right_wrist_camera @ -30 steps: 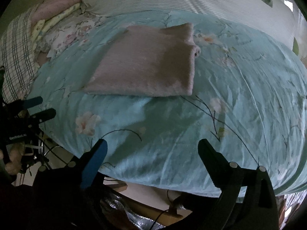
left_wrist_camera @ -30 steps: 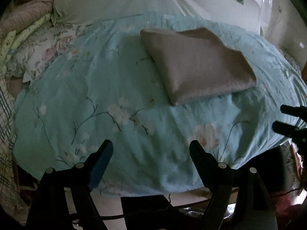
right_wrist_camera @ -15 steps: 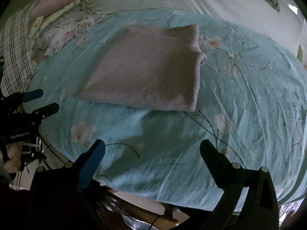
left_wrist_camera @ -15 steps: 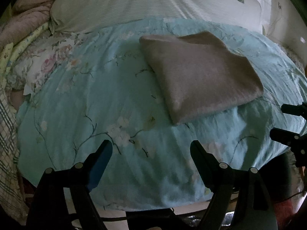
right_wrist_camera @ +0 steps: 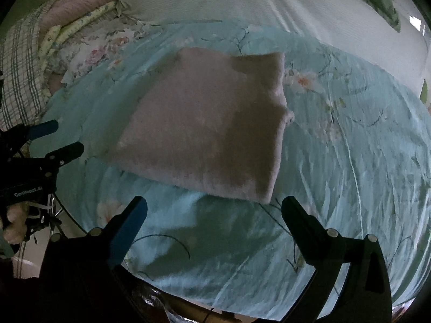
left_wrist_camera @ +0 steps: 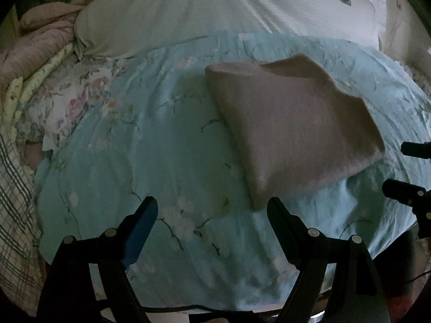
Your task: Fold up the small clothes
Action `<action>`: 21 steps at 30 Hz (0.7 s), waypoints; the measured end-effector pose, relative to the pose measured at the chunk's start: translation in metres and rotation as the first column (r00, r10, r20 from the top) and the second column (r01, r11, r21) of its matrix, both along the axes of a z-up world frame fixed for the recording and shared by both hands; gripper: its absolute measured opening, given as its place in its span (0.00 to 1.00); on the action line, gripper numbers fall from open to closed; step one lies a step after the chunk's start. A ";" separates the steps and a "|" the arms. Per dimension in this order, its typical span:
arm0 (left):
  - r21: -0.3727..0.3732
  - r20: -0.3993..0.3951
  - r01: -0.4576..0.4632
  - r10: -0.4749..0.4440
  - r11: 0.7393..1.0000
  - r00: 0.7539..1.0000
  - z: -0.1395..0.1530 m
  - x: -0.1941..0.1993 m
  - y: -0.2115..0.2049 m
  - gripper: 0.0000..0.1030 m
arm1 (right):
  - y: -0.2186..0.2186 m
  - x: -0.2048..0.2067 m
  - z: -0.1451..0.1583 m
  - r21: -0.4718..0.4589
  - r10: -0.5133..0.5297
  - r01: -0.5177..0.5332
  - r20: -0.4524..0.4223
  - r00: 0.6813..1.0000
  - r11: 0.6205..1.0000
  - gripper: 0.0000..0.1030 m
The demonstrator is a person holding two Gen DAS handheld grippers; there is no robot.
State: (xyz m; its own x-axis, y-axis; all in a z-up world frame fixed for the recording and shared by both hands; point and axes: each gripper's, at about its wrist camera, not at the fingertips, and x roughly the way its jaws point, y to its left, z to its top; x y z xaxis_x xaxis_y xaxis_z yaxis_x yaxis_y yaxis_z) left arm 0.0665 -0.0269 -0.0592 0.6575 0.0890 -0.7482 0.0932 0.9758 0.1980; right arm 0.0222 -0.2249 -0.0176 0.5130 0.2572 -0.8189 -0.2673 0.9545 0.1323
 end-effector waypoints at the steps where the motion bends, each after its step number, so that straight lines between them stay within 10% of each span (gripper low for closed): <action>1: -0.003 0.002 0.000 0.000 1.000 1.000 0.001 0.001 0.000 0.81 | 0.001 0.000 0.001 -0.001 0.001 -0.001 0.003 1.000 1.000 0.97; 21: -0.016 0.042 0.032 -0.031 0.999 0.999 0.019 0.001 -0.010 0.82 | 0.000 0.000 0.009 0.003 -0.005 0.005 0.019 1.000 1.000 0.98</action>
